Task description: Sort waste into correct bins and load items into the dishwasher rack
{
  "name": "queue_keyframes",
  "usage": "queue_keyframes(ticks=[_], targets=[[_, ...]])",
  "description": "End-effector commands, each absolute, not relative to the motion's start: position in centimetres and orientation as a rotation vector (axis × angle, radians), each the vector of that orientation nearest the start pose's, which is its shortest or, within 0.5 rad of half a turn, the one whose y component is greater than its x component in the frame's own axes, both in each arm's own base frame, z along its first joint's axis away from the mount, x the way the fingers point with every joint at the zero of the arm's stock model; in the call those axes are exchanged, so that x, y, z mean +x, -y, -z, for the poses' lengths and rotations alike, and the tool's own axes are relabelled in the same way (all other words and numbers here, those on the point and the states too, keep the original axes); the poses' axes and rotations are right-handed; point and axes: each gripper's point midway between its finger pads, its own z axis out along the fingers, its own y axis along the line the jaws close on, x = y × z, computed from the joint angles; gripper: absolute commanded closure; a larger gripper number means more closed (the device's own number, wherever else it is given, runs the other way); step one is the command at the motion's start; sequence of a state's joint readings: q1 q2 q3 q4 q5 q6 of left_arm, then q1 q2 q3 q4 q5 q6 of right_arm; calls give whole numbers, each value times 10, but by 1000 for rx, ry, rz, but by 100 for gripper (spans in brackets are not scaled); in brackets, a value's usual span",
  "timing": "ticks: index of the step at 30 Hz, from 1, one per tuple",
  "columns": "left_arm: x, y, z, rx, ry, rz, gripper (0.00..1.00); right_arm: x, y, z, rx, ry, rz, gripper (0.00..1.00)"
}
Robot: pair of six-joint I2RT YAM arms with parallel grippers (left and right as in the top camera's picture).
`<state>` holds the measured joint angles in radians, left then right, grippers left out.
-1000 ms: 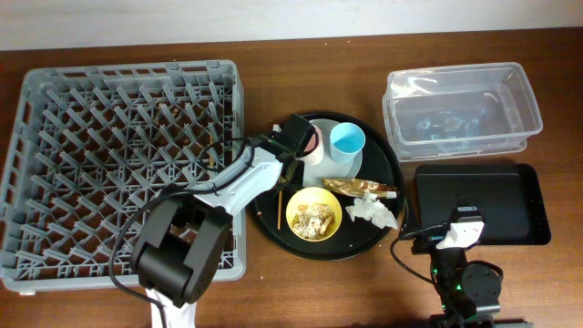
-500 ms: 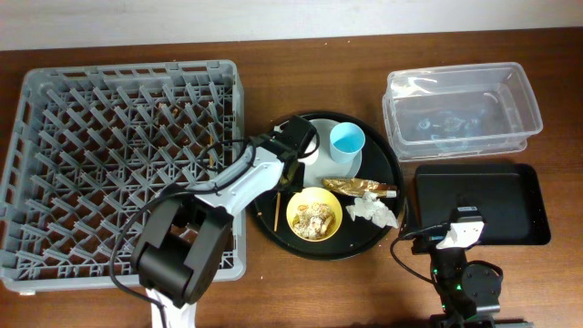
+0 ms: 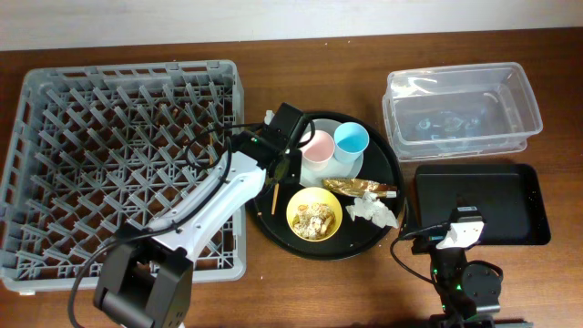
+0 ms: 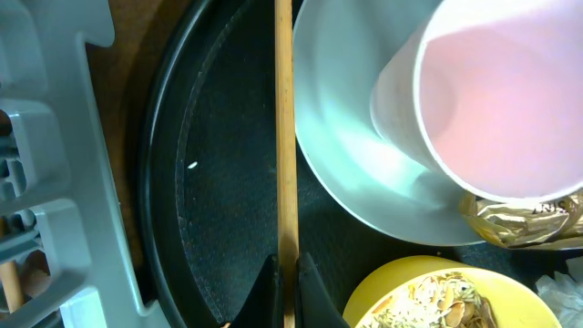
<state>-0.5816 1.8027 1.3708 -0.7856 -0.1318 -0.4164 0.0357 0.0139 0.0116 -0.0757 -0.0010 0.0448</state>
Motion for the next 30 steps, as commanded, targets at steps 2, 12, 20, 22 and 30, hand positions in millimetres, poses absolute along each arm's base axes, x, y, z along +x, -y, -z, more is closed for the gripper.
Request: queue_keyframes(ticks=[2,12,20,22,30], targets=[[363,202,-101,175,-2729,29,99,246,-9,-154,5,-1655,-58,1],[368,135,-164,-11,-2616,-74,99,246,-9,-154,5,-1655,-58,1],[358,90,-150,-14,-2745,-103,99,246,-9,-154,5,-1655,-58,1],[358,89,-148,-16,-2744,-108,99,246,-9,-154,5,-1655,-58,1],[361,84,-144,-24,-2730,-151,99,246,-9,-154,5,-1655,-58,1]])
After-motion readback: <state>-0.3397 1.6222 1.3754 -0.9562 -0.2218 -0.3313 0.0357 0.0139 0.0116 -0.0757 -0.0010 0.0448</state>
